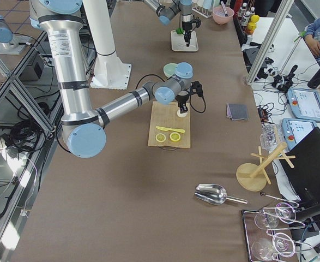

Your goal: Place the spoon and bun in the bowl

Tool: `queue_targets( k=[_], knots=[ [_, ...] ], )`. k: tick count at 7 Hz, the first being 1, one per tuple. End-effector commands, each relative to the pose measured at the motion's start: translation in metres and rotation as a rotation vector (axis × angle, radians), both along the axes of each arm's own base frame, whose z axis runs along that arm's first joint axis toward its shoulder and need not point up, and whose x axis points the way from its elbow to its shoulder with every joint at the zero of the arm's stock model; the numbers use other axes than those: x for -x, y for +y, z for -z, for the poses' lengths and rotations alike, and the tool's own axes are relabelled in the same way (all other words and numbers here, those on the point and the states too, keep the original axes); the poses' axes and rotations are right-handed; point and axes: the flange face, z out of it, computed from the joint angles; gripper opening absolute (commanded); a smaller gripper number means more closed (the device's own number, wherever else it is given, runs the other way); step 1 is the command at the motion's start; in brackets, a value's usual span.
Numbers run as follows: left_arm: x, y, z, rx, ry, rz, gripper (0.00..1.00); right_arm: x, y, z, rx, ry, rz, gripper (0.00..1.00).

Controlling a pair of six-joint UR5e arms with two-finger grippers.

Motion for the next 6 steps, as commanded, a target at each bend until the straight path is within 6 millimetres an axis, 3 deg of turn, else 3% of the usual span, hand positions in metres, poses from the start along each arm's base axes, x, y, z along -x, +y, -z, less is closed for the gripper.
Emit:
queue_targets(
  k=[1, 2, 3, 4, 5, 6],
  knots=[
    [-0.086, 0.050, 0.104, 0.063, 0.133, 0.049, 0.00, 0.047, -0.001, 0.021, 0.030, 0.010, -0.048, 0.62],
    [-0.131, 0.083, 0.139, 0.042, 0.160, 0.063, 0.00, 0.054, -0.005, 0.017, 0.040, 0.019, -0.046, 0.61],
    [-0.159, 0.101, 0.156, 0.037, 0.170, 0.071, 0.00, 0.057, -0.007, 0.011, 0.044, 0.028, -0.041, 0.61],
    [-0.176, 0.106, 0.165, 0.036, 0.170, 0.084, 0.00, 0.057, -0.008, 0.008, 0.054, 0.033, -0.048, 0.67],
    [-0.178, 0.105, 0.164, 0.025, 0.164, 0.077, 0.00, 0.057, -0.012, 0.005, 0.044, 0.050, -0.066, 0.78],
    [-0.173, 0.098, 0.163, 0.015, 0.159, 0.083, 0.00, 0.058, -0.014, 0.002, 0.043, 0.060, -0.075, 0.81]
  ],
)
